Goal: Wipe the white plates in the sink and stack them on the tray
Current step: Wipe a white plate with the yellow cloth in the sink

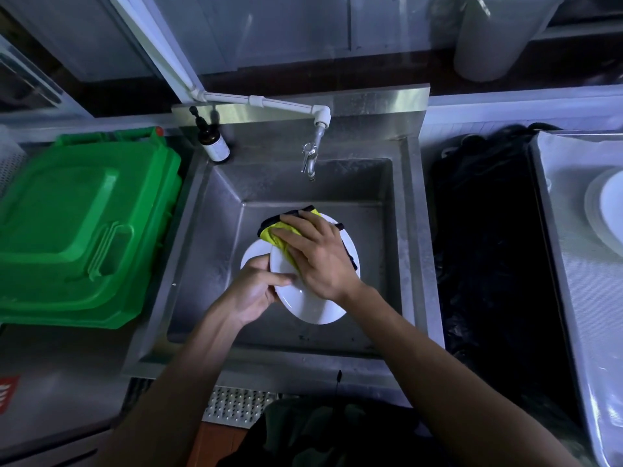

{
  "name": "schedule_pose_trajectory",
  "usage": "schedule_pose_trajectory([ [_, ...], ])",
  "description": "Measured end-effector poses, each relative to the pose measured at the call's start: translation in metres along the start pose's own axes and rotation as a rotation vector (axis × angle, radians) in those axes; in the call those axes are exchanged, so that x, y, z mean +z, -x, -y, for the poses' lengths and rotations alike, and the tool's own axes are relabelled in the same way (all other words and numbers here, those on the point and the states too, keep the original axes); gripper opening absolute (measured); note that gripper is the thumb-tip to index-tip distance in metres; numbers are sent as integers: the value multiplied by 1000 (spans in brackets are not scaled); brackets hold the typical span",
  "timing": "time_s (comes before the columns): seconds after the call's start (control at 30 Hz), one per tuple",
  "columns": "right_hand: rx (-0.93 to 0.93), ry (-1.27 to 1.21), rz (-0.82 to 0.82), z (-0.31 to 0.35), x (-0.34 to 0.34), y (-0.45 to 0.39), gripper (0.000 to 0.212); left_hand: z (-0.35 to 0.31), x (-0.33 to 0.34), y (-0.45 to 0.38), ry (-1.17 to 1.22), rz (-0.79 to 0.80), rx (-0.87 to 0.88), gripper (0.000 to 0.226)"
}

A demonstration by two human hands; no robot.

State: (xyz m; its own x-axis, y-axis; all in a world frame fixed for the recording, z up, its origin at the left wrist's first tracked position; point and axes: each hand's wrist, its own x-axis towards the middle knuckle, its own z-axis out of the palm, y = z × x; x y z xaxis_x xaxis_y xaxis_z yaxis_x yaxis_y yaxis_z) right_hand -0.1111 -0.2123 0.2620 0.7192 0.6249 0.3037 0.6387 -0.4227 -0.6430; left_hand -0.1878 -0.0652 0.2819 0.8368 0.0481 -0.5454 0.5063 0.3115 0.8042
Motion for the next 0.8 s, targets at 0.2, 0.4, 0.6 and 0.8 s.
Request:
schedule_pose_trajectory([
  [0.2,-115,-33,-20,5,7,14,46,1,-5,4,6,4,35,33],
  [0.4,-50,-28,8,-3,5,13,44,6,-1,6,49,-15,15,31],
  [0.6,169,-57,-105,-14,5,0,42,10,3,11,52,-110,45,51],
  [0.8,326,-104,-108,-24,10,-3,44,12,-2,12,43,-154,76,53],
])
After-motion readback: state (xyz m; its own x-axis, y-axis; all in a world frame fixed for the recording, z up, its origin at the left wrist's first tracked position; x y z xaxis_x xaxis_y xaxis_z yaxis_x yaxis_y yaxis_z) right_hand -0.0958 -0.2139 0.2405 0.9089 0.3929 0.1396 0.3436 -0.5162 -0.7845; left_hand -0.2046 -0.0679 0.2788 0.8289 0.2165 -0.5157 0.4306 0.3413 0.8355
